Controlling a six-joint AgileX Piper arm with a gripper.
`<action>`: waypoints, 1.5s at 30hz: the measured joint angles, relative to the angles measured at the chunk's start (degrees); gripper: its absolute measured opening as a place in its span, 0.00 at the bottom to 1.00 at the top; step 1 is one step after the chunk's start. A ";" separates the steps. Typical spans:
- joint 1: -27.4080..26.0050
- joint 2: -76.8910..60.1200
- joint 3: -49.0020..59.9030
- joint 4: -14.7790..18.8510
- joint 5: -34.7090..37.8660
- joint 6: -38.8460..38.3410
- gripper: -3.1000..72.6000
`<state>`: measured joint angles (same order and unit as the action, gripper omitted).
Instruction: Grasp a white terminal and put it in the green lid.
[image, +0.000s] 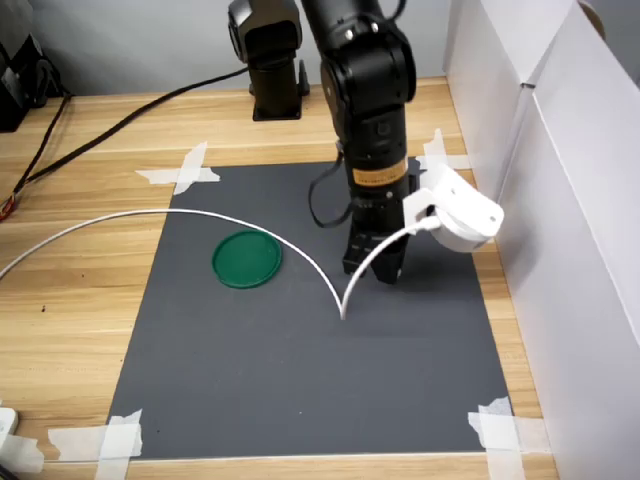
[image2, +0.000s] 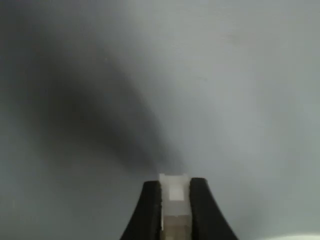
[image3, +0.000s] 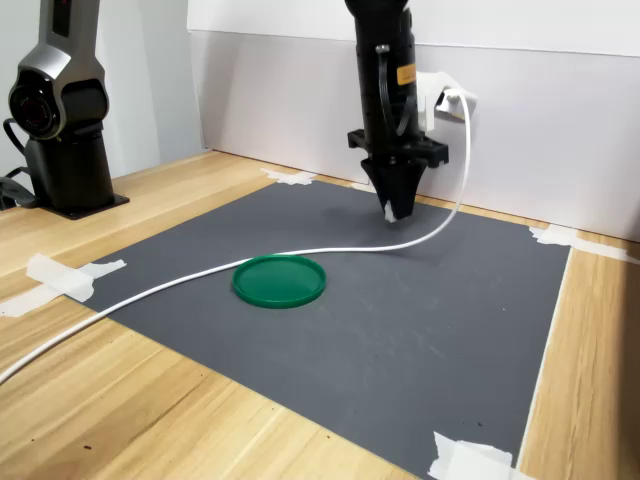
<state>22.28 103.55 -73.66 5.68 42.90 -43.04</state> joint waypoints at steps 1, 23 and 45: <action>-0.63 -1.64 0.00 0.00 0.30 0.02 0.15; -21.18 -22.05 1.19 5.12 17.68 -10.46 0.15; -26.98 -17.99 19.12 2.45 1.58 -18.86 0.15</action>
<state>-4.70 85.56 -54.54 8.14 44.48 -61.90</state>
